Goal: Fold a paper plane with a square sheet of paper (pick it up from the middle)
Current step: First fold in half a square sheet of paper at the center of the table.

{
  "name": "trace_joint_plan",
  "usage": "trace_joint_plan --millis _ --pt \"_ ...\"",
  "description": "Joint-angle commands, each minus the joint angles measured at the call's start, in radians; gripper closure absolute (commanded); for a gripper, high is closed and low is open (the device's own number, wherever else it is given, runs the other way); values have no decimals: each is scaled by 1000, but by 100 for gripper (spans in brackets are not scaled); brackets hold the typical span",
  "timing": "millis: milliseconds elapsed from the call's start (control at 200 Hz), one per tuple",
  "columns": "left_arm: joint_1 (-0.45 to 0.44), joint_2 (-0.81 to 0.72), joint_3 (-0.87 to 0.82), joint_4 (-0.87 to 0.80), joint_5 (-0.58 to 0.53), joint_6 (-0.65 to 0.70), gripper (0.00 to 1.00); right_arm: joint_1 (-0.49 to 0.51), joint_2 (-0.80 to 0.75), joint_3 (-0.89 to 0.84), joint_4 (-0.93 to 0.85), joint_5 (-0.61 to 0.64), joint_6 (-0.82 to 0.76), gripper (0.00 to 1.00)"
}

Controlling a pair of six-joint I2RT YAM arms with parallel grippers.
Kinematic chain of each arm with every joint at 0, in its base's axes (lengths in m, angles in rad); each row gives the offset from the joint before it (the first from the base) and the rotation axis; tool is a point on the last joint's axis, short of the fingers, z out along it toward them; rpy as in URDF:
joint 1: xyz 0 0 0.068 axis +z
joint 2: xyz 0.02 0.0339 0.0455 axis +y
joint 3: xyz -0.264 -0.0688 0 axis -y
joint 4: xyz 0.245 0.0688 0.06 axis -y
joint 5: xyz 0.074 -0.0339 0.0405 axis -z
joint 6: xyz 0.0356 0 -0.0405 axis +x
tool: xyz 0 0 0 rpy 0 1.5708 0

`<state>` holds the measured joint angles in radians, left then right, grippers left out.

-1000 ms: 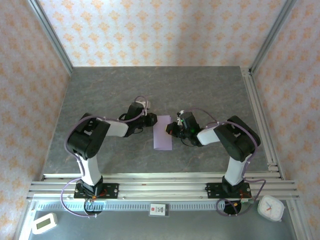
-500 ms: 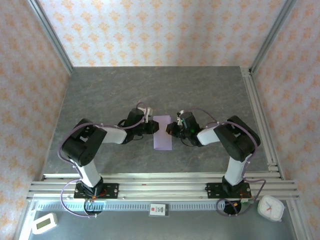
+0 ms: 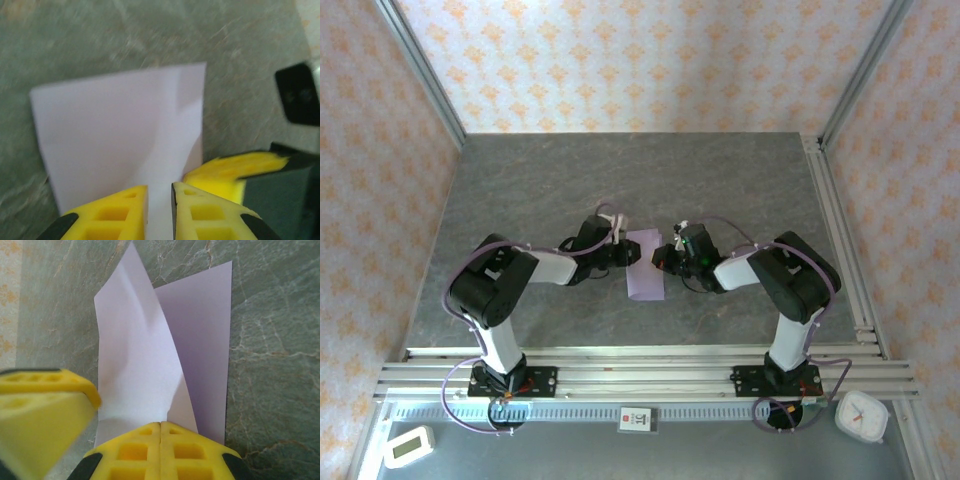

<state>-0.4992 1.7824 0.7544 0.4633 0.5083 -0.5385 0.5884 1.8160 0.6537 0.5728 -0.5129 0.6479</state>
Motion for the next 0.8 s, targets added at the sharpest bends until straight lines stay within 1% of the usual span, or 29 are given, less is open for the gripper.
trace_joint_plan --millis 0,250,525,796 --pt "21 -12 75 -31 -15 43 79 1 77 -46 -209 90 -36 100" --pt "41 48 131 -57 -11 72 80 1 76 -46 -207 89 -34 100" --pt "53 63 117 -55 -15 88 83 1 77 -47 -205 87 -36 100" --pt "62 98 123 -51 -36 95 83 1 78 -49 -205 88 -37 100"
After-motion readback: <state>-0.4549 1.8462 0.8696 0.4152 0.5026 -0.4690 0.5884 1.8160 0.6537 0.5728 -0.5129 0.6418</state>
